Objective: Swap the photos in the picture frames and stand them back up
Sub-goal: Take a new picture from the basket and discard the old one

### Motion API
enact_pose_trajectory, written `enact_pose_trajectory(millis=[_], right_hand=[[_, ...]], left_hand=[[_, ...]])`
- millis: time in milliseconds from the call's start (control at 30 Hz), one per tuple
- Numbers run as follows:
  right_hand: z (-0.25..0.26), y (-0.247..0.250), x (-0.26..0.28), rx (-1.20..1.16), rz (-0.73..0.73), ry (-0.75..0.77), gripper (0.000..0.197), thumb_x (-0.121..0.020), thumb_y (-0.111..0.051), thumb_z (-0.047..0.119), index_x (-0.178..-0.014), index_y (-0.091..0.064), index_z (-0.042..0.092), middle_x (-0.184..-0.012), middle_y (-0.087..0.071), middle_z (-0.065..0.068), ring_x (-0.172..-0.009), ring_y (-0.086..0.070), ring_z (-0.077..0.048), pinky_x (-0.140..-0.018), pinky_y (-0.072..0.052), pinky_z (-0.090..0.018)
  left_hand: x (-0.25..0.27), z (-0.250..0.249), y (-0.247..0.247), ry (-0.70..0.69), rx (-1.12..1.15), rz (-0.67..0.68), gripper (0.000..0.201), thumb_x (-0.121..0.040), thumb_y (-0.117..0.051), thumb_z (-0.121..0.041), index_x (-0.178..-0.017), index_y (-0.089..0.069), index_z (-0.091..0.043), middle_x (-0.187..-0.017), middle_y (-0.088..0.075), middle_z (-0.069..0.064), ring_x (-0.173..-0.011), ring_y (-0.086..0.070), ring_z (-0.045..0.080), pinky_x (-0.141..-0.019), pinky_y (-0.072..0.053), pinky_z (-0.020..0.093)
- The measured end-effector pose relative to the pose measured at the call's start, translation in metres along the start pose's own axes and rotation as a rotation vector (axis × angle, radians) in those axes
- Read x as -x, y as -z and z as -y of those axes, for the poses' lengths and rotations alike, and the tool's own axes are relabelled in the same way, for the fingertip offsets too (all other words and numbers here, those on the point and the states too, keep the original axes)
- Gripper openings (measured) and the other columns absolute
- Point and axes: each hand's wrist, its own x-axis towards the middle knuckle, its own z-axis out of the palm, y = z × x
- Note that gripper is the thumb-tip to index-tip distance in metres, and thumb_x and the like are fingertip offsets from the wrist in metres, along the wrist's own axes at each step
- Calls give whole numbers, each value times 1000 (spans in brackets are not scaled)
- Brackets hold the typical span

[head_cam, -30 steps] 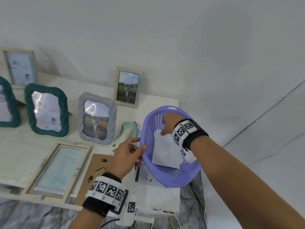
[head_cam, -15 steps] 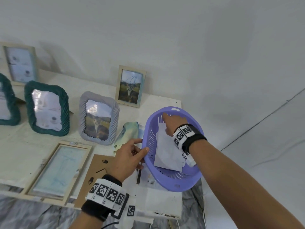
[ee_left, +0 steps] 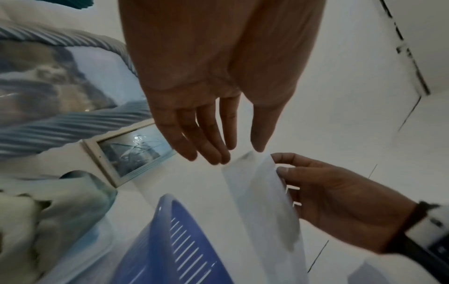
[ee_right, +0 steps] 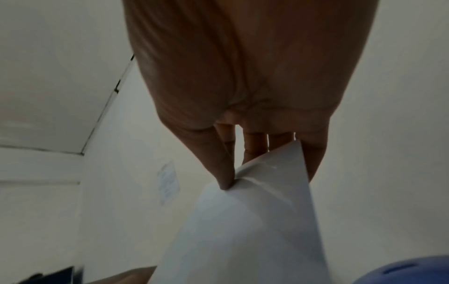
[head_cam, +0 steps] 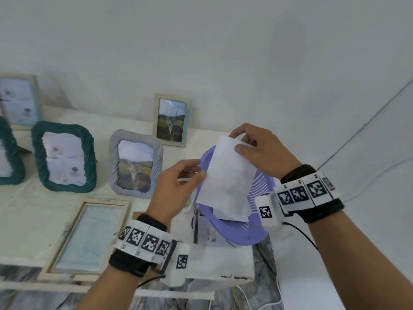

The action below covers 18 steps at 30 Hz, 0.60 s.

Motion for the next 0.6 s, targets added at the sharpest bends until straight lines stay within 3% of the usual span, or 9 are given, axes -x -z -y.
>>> enact_pose_trajectory(millis=[33, 100, 167, 267, 333, 400, 600], right_hand=[[8, -6, 5, -45, -1, 11, 19, -87, -57, 15, -100, -61, 28, -82, -60, -5, -69, -55, -14, -64, -48, -26], [21, -20, 12, -95, -14, 42, 19, -88, -59, 15, -100, -62, 28, -79, -61, -4, -73, -57, -18, -69, -47, -29], [32, -41, 16, -137, -86, 48, 20, -89, -60, 15, -105, -62, 28, -81, -63, 2, -76, -56, -12, -72, -43, -23], [48, -82, 21, -253, -266, -33, 27, -91, -61, 19, -117, -57, 27, -96, -64, 6, -86, -58, -3, -76, -45, -14], [59, -115, 28, -436, -281, -154, 29, -92, -62, 21, -119, -55, 25, -98, -65, 0, -88, -64, -11, -77, -56, -25], [74, -153, 36, -658, -190, -270, 24, -94, -61, 17, -118, -57, 16, -97, -70, -8, -88, -69, -24, -73, -60, -40], [99, -249, 58, -807, -110, -349, 13, -95, -56, 6, -107, -59, 5, -96, -72, -13, -94, -68, -32, -76, -57, -52]], left_hand=[[0, -4, 6, -7, 26, 21, 27, -89, -69, -20, -115, -67, -19, -95, -72, -7, -90, -66, 4, -79, -52, 19], [2, -8, 19, -2, 60, 63, 23, -90, -68, -17, -112, -68, -17, -91, -74, 0, -90, -69, 14, -83, -56, 31], [8, -6, 41, 3, 64, 81, 19, -91, -67, -15, -110, -69, -16, -93, -74, 6, -92, -69, 23, -85, -56, 40], [17, 1, 83, 51, 105, 46, 19, -91, -66, -13, -110, -69, -13, -96, -75, 6, -94, -70, 24, -84, -57, 41], [22, 7, 113, 77, 146, 10, 18, -91, -65, -9, -108, -70, -12, -98, -75, 8, -95, -70, 25, -82, -58, 44], [27, 16, 142, 107, 167, -25, 16, -90, -64, -7, -104, -70, -12, -96, -75, 11, -93, -71, 27, -79, -59, 44], [43, 56, 213, 223, 112, -9, 14, -90, -67, -8, -103, -70, -11, -92, -73, 15, -89, -70, 28, -68, -59, 33]])
